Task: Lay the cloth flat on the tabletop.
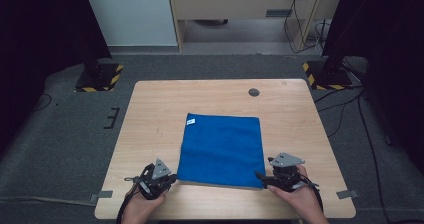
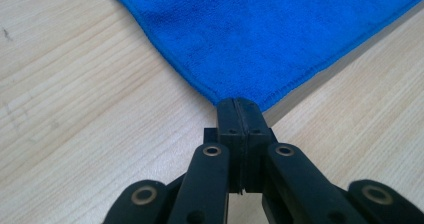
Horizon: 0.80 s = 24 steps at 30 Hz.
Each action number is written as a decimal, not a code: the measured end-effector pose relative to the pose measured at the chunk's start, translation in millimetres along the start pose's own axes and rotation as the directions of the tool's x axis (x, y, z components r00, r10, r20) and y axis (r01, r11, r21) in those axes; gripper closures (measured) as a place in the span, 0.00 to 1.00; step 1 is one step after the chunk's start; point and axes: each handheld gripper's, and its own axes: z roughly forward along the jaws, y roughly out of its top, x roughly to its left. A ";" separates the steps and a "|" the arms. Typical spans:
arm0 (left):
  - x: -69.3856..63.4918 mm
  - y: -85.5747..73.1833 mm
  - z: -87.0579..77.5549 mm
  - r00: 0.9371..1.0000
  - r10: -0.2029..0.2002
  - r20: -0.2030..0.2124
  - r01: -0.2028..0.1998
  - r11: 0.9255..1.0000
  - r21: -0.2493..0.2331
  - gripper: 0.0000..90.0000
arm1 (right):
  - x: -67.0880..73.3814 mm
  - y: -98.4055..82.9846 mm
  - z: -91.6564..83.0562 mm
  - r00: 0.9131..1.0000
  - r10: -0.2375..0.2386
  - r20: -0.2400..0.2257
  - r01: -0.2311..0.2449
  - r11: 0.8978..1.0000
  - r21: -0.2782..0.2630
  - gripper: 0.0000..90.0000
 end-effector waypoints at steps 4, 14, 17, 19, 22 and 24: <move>-1.2 -1.5 1.3 1.000 0.000 0.008 0.000 1.000 0.009 0.99 | -9.6 1.4 8.1 0.999 0.026 0.036 -0.026 1.000 -0.002 0.26; 8.5 1.3 -0.6 0.999 -0.050 -0.012 0.049 0.992 -0.118 0.30 | -17.1 6.9 18.8 0.996 0.060 0.060 -0.058 0.998 -0.032 0.17; 14.2 4.0 2.0 0.998 -0.065 0.001 0.064 0.986 -0.152 0.21 | -17.2 8.2 21.7 0.997 0.057 0.057 -0.055 0.998 -0.034 0.15; 18.4 6.8 6.1 0.998 -0.064 0.000 0.063 0.986 -0.152 0.16 | -17.4 9.0 24.9 0.997 0.061 0.054 -0.059 0.998 -0.035 0.14; 25.3 11.4 12.7 0.998 -0.069 -0.008 0.067 0.985 -0.160 0.11 | -17.3 11.3 29.1 0.996 0.061 0.060 -0.059 0.998 -0.033 0.14; 30.7 14.0 18.0 0.996 -0.083 -0.010 0.080 0.982 -0.169 0.09 | -16.5 13.3 32.6 0.996 0.065 0.058 -0.062 0.997 -0.038 0.13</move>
